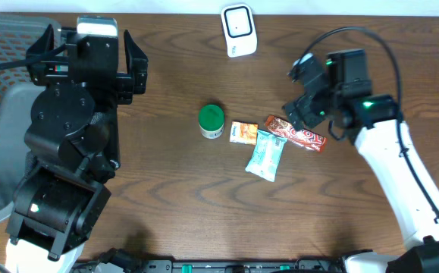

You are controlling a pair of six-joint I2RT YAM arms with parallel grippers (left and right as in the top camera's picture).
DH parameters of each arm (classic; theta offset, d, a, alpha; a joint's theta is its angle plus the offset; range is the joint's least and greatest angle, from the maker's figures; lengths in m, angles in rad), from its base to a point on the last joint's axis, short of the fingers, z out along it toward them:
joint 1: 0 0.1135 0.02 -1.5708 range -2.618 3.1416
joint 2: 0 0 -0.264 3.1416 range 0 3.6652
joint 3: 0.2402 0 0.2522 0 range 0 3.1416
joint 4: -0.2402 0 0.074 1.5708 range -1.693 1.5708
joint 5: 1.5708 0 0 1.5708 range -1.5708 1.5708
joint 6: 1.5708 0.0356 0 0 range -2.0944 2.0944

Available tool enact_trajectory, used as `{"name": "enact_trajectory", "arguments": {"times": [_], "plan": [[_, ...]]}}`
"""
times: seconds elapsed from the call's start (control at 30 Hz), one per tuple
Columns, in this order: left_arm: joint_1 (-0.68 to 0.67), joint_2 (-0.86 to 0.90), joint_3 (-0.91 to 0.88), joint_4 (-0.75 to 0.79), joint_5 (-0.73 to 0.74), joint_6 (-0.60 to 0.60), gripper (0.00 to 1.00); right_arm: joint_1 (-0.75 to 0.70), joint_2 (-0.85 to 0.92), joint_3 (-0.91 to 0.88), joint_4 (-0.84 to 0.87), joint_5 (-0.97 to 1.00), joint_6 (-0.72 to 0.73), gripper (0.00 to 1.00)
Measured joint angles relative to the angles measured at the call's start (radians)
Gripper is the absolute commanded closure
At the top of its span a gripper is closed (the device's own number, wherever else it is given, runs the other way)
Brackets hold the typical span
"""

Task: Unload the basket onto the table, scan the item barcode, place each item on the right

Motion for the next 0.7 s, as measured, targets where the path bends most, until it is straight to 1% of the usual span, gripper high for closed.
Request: {"name": "enact_trajectory", "arguments": {"times": [0.03, 0.07, 0.1, 0.13, 0.23, 0.3, 0.4, 0.57, 0.7], "plan": [[0.0, 0.0, 0.0, 0.0, 0.0, 0.0, 0.0, 0.039, 0.005, 0.0, -0.014, 0.048, -0.009, 0.01], [0.0, 0.0, 0.0, 0.0, 0.0, 0.0, 0.0, 0.063, 0.011, 0.0, -0.027, 0.092, -0.015, 0.04], [0.0, 0.0, 0.0, 0.0, 0.0, 0.0, 0.0, 0.086, 0.019, 0.0, -0.041, 0.137, -0.021, 0.1], [0.0, 0.0, 0.0, 0.0, 0.0, 0.0, 0.0, 0.113, 0.031, 0.0, -0.053, 0.186, -0.029, 0.12], [0.0, 0.0, 0.0, 0.0, 0.0, 0.0, 0.0, 0.169, 0.069, -0.001, -0.081, 0.299, -0.036, 0.15], [0.0, 0.0, 0.0, 0.0, 0.0, 0.0, 0.0, 0.184, 0.095, -0.001, -0.09, 0.349, -0.042, 0.22], [0.0, 0.0, 0.0, 0.0, 0.0, 0.0, 0.0, 0.187, 0.138, -0.001, -0.105, 0.396, -0.04, 0.26], [0.0, 0.0, 0.0, 0.0, 0.0, 0.0, 0.0, 0.187, 0.193, -0.003, -0.134, 0.429, -0.023, 0.26], [0.0, 0.0, 0.0, 0.0, 0.0, 0.0, 0.0, 0.189, 0.197, -0.032, -0.114, 0.442, -0.013, 0.25]]}}
